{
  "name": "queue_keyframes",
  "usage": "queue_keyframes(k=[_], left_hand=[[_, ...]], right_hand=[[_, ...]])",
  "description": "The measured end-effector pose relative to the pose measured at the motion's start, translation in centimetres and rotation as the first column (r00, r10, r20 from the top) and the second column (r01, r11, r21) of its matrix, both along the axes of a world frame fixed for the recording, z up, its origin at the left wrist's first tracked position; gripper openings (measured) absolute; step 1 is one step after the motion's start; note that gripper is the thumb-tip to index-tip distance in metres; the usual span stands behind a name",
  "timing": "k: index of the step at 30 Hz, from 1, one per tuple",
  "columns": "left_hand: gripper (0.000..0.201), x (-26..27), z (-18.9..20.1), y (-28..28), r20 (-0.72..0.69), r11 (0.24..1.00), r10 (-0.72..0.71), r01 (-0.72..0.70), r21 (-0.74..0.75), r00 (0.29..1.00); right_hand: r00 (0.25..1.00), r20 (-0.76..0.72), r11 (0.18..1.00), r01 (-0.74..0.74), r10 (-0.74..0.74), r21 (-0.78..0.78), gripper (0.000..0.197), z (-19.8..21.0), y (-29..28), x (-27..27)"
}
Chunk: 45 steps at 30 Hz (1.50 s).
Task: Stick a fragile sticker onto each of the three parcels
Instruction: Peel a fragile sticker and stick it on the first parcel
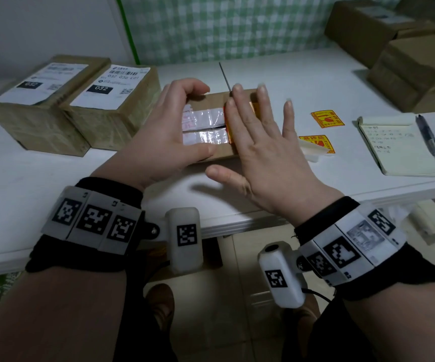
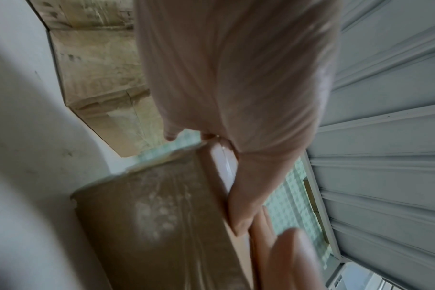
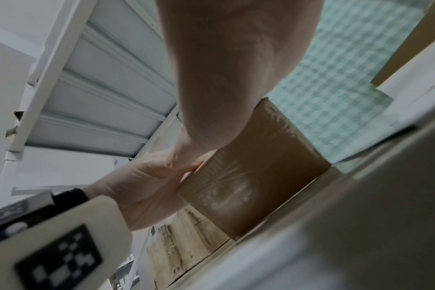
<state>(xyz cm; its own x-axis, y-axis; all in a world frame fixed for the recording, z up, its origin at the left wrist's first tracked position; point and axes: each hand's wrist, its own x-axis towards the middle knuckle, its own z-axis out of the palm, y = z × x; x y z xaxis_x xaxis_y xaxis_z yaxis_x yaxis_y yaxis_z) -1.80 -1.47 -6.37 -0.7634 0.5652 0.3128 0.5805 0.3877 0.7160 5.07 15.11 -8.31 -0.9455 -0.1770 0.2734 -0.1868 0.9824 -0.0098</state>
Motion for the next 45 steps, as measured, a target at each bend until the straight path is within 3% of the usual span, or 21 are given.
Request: queue_keyframes(k=[9, 21, 31, 37, 39, 41, 42, 45], left_hand=[[0.085, -0.4, -0.1, 0.1, -0.104, 0.994, 0.061, -0.070, -0.081, 0.993], [0.083, -0.5, -0.5, 0.1, -0.161, 0.991, 0.058, -0.077, -0.113, 0.985], [0.084, -0.2, -0.7, -0.1, -0.157, 0.991, 0.039, -0.058, -0.116, 0.987], [0.083, 0.2, 0.1, 0.0, -0.113, 0.982, 0.079, -0.097, -0.161, 0.990], [0.084, 0.1, 0.6, 0.0, -0.087, 0.980, 0.080, -0.094, -0.174, 0.993], [0.086, 0.3, 1.0, 0.0, -0.078, 0.977, 0.070, -0.084, -0.196, 0.994], [0.088, 0.3, 1.1, -0.1, -0.079, 0.974, 0.063, -0.079, -0.213, 0.995], [0.094, 0.8, 1.6, -0.1, -0.091, 0.959, 0.043, -0.067, -0.276, 0.995]], right_hand=[[0.994, -0.027, 0.994, -0.105, 0.106, 0.017, 0.093, -1.0, 0.2, 0.2], [0.989, 0.008, 0.989, 0.149, -0.149, -0.024, 0.103, -0.6, 2.2, 0.3], [0.999, 0.004, 0.999, -0.052, 0.052, 0.008, 0.096, -1.1, -0.1, -0.2], [0.991, 0.077, 0.977, 0.121, -0.109, -0.178, 0.087, 0.3, 1.7, -0.1], [0.993, 0.082, 0.895, 0.112, -0.085, -0.432, 0.077, 1.0, 1.5, -0.2], [0.993, 0.090, 0.690, 0.115, -0.072, -0.715, 0.070, 2.2, 1.5, -0.6], [0.990, 0.125, 0.608, 0.140, -0.067, -0.781, 0.072, 2.8, 1.7, -0.9], [0.953, 0.302, 0.462, 0.255, 0.029, -0.849, 0.091, 4.0, 2.7, -2.2]])
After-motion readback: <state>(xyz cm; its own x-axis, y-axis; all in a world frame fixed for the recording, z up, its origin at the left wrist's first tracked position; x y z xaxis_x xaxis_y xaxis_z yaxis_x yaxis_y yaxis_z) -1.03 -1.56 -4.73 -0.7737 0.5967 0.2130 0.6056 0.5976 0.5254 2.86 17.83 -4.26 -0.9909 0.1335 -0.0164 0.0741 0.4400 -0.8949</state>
